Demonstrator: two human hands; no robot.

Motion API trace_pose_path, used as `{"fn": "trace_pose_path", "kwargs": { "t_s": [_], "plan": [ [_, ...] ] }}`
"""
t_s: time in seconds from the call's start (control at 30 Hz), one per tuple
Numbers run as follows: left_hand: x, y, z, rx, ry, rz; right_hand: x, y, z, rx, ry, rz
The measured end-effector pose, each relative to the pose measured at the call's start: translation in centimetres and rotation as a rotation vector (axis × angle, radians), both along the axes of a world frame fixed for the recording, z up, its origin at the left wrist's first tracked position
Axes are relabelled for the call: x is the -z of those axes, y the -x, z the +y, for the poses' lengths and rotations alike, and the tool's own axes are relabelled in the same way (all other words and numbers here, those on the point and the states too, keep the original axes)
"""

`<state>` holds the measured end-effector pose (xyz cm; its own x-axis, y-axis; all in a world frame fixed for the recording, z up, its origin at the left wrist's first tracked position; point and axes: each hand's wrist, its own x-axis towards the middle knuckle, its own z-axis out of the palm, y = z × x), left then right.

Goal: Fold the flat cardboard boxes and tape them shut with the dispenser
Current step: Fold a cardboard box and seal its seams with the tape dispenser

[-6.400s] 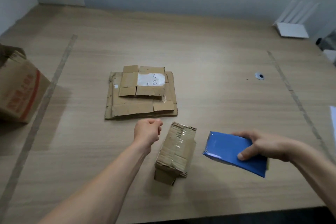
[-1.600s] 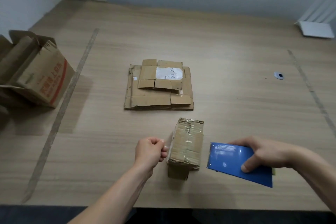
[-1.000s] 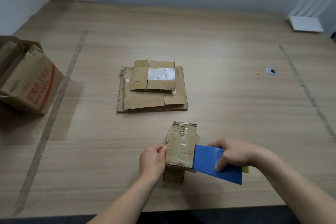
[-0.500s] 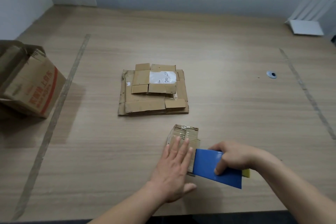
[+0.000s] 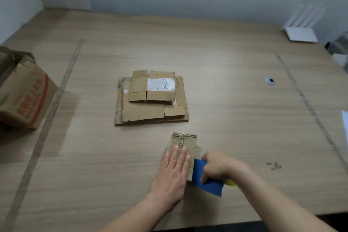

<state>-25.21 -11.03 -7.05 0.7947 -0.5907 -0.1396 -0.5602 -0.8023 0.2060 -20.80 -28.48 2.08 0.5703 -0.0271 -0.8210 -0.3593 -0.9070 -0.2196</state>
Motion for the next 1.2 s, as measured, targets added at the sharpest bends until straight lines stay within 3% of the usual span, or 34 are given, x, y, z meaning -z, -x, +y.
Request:
{"fn": "trace_pose_path", "kwargs": {
  "t_s": [0.3,0.4,0.47,0.57,0.73,0.93,1.2],
  "plan": [
    [-0.2,0.0,-0.1,0.036,-0.052,-0.014,-0.2,2.8,-4.1,0.220,-0.083,-0.205],
    [-1.4,-0.5,-0.5,0.028,-0.023,-0.068,0.1,3.2,-4.8,0.227,-0.083,-0.231],
    [-2.7,-1.0,-0.9,0.019,-0.064,0.029,0.5,3.4,-5.3,0.236,-0.082,-0.265],
    [-4.0,-2.3,-1.9,0.042,-0.088,0.007,1.0,3.8,-5.9,0.246,-0.051,-0.315],
    [-2.0,-3.4,-2.5,0.037,-0.176,0.082,1.8,4.4,-6.4,0.238,-0.039,-0.295],
    [-2.0,-3.5,-2.3,0.013,-0.118,0.146,2.2,5.3,-7.4,0.267,-0.038,-0.330],
    [-1.7,-2.8,-2.8,-0.003,-0.177,0.062,2.2,5.7,-10.1,0.294,0.003,-0.398]
  ]
}}
